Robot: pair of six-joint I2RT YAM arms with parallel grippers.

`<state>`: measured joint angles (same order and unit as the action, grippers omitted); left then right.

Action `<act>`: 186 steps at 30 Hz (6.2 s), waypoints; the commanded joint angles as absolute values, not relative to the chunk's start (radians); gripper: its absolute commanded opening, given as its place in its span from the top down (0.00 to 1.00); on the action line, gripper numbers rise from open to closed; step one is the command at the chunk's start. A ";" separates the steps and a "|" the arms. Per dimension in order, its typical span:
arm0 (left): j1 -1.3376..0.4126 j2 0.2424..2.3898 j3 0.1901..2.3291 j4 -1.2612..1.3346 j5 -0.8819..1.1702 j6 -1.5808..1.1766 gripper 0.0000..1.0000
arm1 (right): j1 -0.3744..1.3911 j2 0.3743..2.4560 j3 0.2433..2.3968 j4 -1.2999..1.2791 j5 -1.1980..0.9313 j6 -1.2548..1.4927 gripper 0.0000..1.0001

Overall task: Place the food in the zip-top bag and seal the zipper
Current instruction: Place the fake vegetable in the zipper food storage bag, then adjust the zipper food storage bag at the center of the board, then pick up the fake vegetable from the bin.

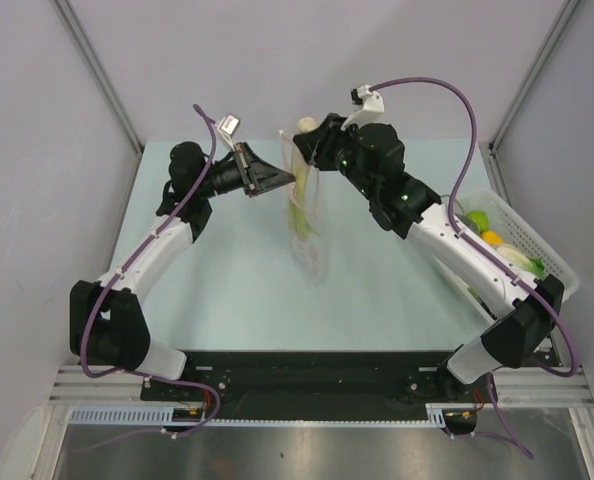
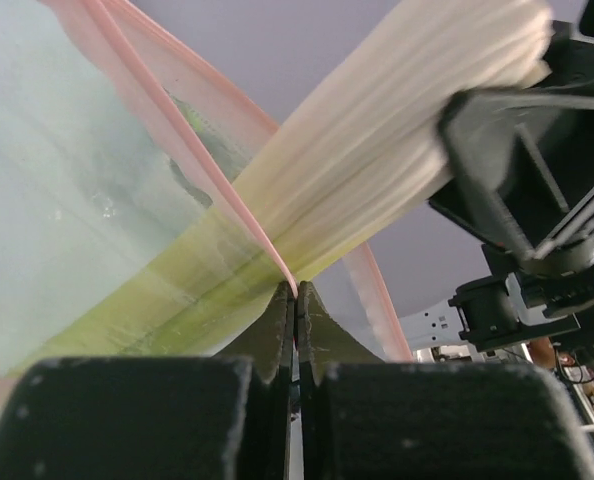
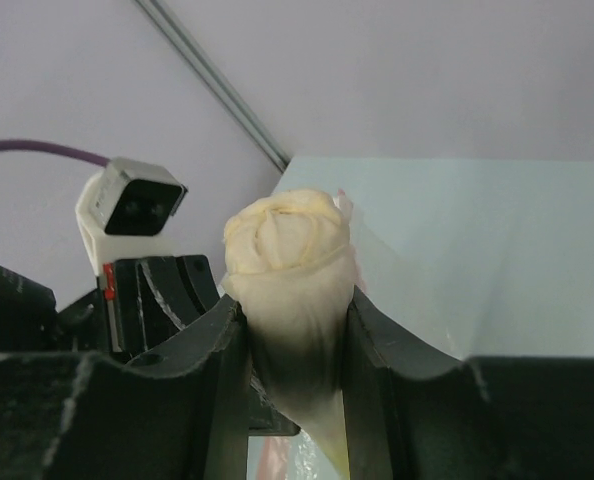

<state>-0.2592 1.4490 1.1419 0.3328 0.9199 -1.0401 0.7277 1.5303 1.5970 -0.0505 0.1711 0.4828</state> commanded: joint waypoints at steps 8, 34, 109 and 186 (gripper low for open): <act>-0.258 1.390 1.132 0.405 0.936 -0.977 1.00 | 0.690 1.626 1.701 -0.373 -0.100 0.368 1.00; -0.279 1.330 1.146 0.072 0.913 -0.586 1.00 | 0.649 1.672 1.837 -0.494 -0.393 0.166 0.12; -0.212 1.183 1.393 -0.493 0.792 -0.345 1.00 | 0.613 1.661 1.960 -0.502 -0.674 0.238 1.00; -0.265 1.382 1.341 -0.403 0.745 -0.284 1.00 | -0.384 1.605 1.454 -1.174 0.060 -0.979 0.88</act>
